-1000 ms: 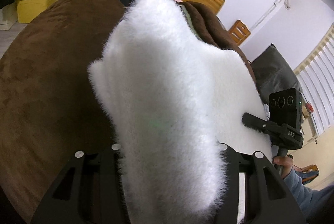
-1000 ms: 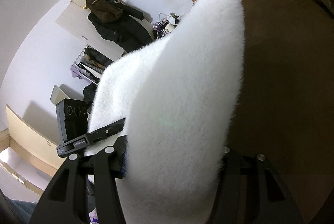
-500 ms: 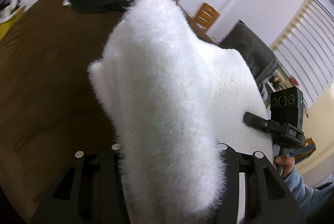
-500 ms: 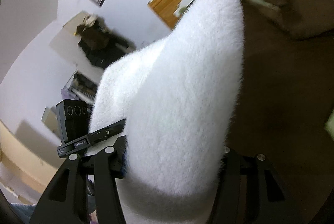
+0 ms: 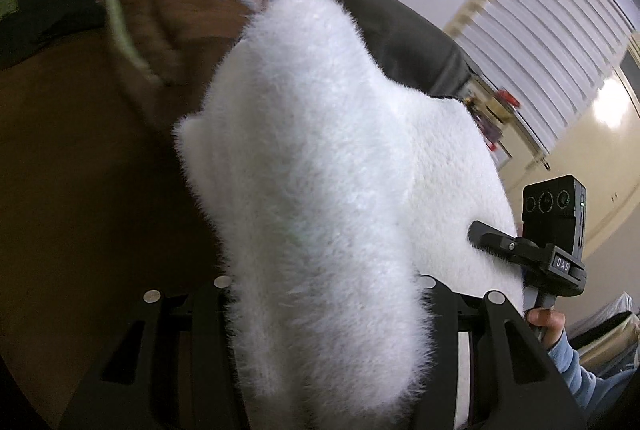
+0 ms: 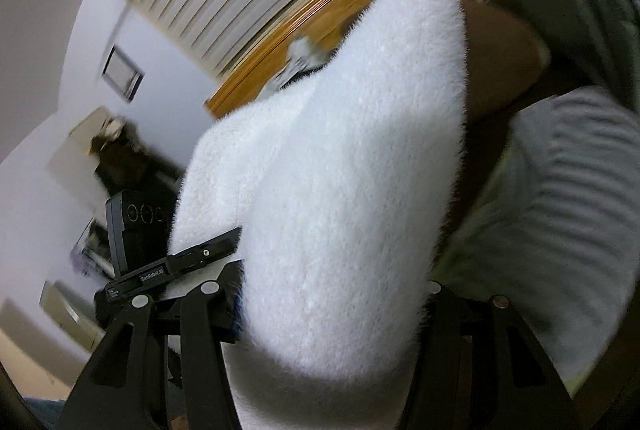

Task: Fold large clothes
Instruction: 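Lift the folded cardigan with both grippers and carry it to the clothes stack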

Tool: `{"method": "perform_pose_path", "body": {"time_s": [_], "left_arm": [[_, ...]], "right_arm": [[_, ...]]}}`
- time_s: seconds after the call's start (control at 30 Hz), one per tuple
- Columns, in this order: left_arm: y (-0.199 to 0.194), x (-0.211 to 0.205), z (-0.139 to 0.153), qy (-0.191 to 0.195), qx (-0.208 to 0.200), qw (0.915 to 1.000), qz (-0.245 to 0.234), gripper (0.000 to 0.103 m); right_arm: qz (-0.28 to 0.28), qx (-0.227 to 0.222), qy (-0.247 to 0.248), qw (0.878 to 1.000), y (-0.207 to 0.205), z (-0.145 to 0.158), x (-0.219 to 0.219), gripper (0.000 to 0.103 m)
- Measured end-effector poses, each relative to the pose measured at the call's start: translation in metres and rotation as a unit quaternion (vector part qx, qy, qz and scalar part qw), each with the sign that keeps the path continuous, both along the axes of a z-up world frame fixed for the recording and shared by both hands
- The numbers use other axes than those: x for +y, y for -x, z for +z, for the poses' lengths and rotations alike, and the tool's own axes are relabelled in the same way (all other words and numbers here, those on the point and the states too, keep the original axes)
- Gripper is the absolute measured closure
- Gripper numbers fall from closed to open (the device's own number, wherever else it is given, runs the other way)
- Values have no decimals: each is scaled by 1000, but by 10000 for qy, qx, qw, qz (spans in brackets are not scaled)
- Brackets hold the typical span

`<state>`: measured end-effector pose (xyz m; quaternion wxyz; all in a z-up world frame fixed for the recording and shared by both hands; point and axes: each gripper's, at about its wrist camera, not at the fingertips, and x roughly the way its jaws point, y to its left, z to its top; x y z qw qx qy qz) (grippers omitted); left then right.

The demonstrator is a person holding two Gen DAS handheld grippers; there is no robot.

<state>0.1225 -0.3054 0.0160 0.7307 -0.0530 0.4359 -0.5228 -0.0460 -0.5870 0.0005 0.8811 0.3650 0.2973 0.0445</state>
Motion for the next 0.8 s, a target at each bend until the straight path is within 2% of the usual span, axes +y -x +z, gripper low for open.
{"method": "perform_pose_path", "body": {"time_s": [0.13, 0.3, 0.37, 0.5, 0.67, 0.73, 0.8], "left_arm": [[3, -76, -3, -116, -28, 9987, -490, 55], [8, -160, -11, -354, -52, 9944, -997, 55], [9, -184, -16, -424, -52, 9929, -1114, 55], [5, -218, -26, -525, -45, 9906, -1266, 55], [-10, -245, -62, -917, -10, 9849, -1468, 54], [-16, -254, -75, -1155, 67, 9822, -1483, 49], [-20, -265, -85, -1378, -105, 9794, -1470, 34]], "right_arm": [[-538, 111, 20, 9985, 23, -7, -66, 50], [-988, 291, 15, 9947, 42, -19, -119, 50], [-1122, 328, -19, 9931, 53, -30, -147, 50], [-1378, 388, -113, 9896, 49, -43, -177, 50], [-1561, 537, -448, 9853, 46, -81, -197, 49], [-1670, 588, -641, 9821, 40, -97, -200, 48], [-1755, 668, -632, 9802, 37, -109, -202, 44]]}}
